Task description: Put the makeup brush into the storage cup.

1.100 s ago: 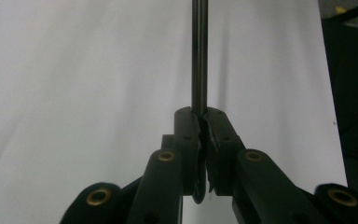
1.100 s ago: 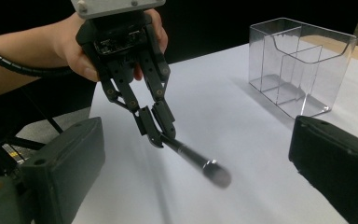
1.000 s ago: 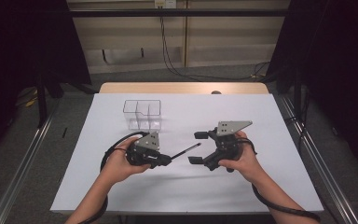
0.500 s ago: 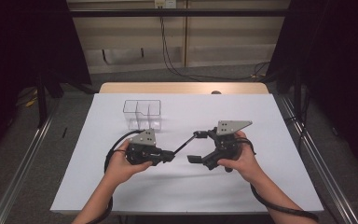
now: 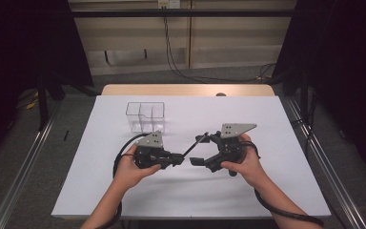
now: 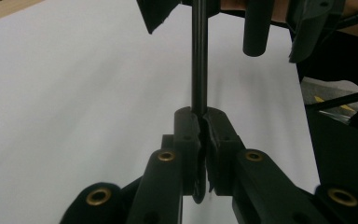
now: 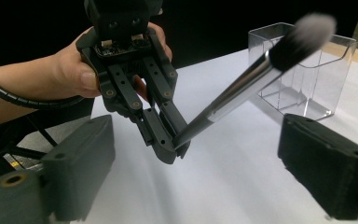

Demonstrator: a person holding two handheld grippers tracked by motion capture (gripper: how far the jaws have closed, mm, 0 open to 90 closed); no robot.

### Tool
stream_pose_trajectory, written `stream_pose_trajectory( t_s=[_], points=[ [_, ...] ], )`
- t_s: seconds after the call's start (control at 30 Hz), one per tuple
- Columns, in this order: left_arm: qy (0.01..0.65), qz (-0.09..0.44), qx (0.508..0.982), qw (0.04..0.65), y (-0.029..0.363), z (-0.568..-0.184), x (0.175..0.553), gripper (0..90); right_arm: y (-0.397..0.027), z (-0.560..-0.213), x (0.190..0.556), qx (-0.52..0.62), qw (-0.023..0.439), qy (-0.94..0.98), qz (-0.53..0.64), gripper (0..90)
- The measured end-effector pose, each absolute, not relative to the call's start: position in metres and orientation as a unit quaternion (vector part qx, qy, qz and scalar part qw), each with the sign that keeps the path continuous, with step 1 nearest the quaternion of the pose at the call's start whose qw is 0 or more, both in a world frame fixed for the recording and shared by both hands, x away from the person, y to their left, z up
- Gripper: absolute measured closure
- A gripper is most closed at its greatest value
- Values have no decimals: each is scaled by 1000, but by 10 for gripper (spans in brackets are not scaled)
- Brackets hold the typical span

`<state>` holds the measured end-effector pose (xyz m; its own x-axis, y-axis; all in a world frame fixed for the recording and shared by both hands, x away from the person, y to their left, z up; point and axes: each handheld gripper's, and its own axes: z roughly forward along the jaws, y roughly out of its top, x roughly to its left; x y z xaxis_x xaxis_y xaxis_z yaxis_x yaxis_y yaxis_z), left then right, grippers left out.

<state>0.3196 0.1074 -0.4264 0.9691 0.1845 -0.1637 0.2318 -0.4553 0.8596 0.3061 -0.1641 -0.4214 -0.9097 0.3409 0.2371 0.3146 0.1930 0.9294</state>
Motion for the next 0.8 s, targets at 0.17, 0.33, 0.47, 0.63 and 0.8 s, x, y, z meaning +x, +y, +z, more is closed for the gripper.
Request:
stream_pose_trajectory(
  t_s=[0.17, 0.33, 0.47, 0.63, 0.8],
  points=[
    [121, -23, 850, 511, 106, -427, 320, 842, -165, -422, 307, 210, 12, 775, 596, 220],
    [124, -25, 848, 515, 104, -428, 320, 842, -166, -422, 307, 210, 12, 776, 595, 335],
    [126, -23, 847, 517, 103, -429, 320, 841, -166, -422, 307, 211, 14, 776, 594, 466],
    [131, -25, 843, 520, 101, -429, 320, 841, -167, -423, 306, 216, 13, 776, 593, 613],
    [137, -27, 841, 523, 98, -430, 320, 841, -167, -423, 306, 220, 7, 773, 595, 712]
  ],
)
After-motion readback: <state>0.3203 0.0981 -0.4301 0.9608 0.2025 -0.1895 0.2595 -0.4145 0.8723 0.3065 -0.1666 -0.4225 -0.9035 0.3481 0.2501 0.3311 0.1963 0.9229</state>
